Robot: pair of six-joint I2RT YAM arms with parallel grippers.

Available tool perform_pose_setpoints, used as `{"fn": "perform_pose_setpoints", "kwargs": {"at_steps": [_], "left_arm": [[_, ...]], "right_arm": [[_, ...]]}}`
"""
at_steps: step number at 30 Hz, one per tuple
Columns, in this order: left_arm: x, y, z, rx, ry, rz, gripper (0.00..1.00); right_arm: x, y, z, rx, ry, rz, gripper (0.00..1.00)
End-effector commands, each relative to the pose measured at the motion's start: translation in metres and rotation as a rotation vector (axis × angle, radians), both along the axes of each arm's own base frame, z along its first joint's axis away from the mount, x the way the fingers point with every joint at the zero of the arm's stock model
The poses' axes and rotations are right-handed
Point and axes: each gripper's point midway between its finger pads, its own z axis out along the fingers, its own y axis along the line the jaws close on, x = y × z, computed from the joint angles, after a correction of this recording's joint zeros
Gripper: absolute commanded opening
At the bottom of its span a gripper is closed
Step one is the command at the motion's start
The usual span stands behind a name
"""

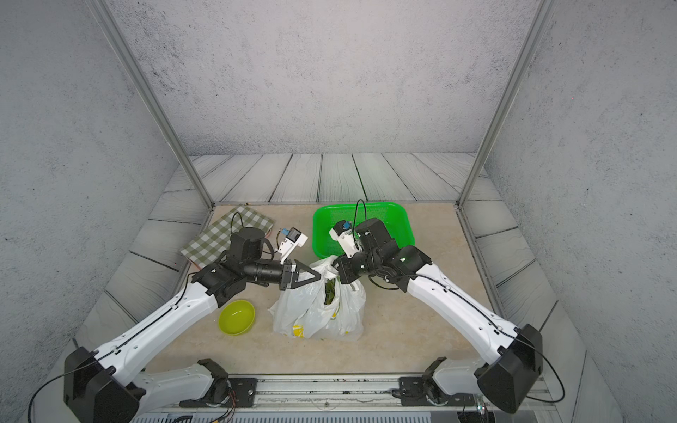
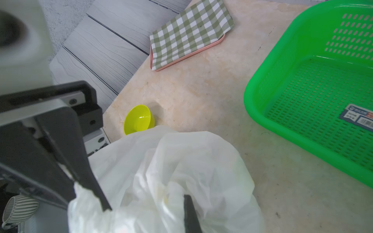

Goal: Place the pineapple into a plastic bag & tie a knot
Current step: Cross the plastic bag at the center of the board.

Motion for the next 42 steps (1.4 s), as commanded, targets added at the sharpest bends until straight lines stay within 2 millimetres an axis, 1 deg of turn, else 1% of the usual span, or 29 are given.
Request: {"fn": "perform_pose_setpoints", "kwargs": {"at_steps": [1, 4, 6, 9, 14, 18, 20, 23, 25, 27, 29, 31, 33, 37, 39, 42], "left_arm": [[-0.007, -0.005, 0.005, -0.038, -0.005, -0.032, 0.00], [-0.008, -0.009, -0.001, -0.038, 0.007, -0.038, 0.00], [-0.008, -0.012, -0.008, -0.028, 0.020, -0.037, 0.00], [-0.008, -0.015, -0.015, -0.021, 0.029, -0.040, 0.00], [-0.009, -0.015, -0.025, -0.005, 0.038, -0.029, 0.00], [-0.008, -0.013, -0.032, 0.002, 0.046, -0.002, 0.00], [-0.007, -0.010, -0.036, 0.010, 0.046, 0.021, 0.00], [-0.003, -0.006, -0.037, 0.006, 0.031, 0.066, 0.00], [-0.003, -0.003, -0.040, 0.007, 0.025, 0.090, 0.00], [-0.004, 0.002, -0.042, 0.023, 0.013, 0.112, 0.07], [-0.006, 0.008, -0.045, 0.059, -0.001, 0.127, 0.17], [-0.008, 0.015, -0.043, 0.091, -0.018, 0.137, 0.25], [-0.012, 0.022, -0.039, 0.116, -0.038, 0.152, 0.32], [-0.014, 0.040, -0.023, 0.139, -0.123, 0.216, 0.50], [-0.015, 0.047, -0.017, 0.170, -0.164, 0.232, 0.54], [-0.016, 0.049, -0.015, 0.203, -0.198, 0.209, 0.57]], "right_arm": [[0.013, 0.014, 0.032, 0.196, -0.039, -0.059, 0.00], [0.018, 0.017, 0.037, 0.282, -0.046, -0.091, 0.00], [0.018, 0.021, 0.043, 0.339, -0.042, -0.087, 0.00], [0.014, 0.027, 0.053, 0.411, -0.026, -0.063, 0.00], [0.006, 0.025, 0.071, 0.532, -0.023, -0.054, 0.00], [0.000, 0.026, 0.076, 0.595, 0.007, -0.038, 0.00], [-0.003, 0.028, 0.075, 0.624, 0.035, -0.024, 0.00], [-0.007, 0.029, 0.077, 0.675, 0.068, -0.010, 0.00], [-0.009, 0.030, 0.079, 0.674, 0.078, -0.001, 0.00], [-0.012, 0.029, 0.077, 0.643, 0.082, 0.011, 0.00], [-0.016, 0.027, 0.077, 0.625, 0.071, 0.023, 0.00], [-0.019, 0.025, 0.076, 0.610, 0.063, 0.026, 0.00], [-0.021, 0.023, 0.072, 0.580, 0.057, 0.026, 0.00], [-0.023, 0.019, 0.064, 0.534, 0.046, 0.022, 0.00], [-0.025, 0.018, 0.062, 0.518, 0.047, 0.029, 0.00], [-0.027, 0.018, 0.061, 0.512, 0.049, 0.040, 0.00]]}}
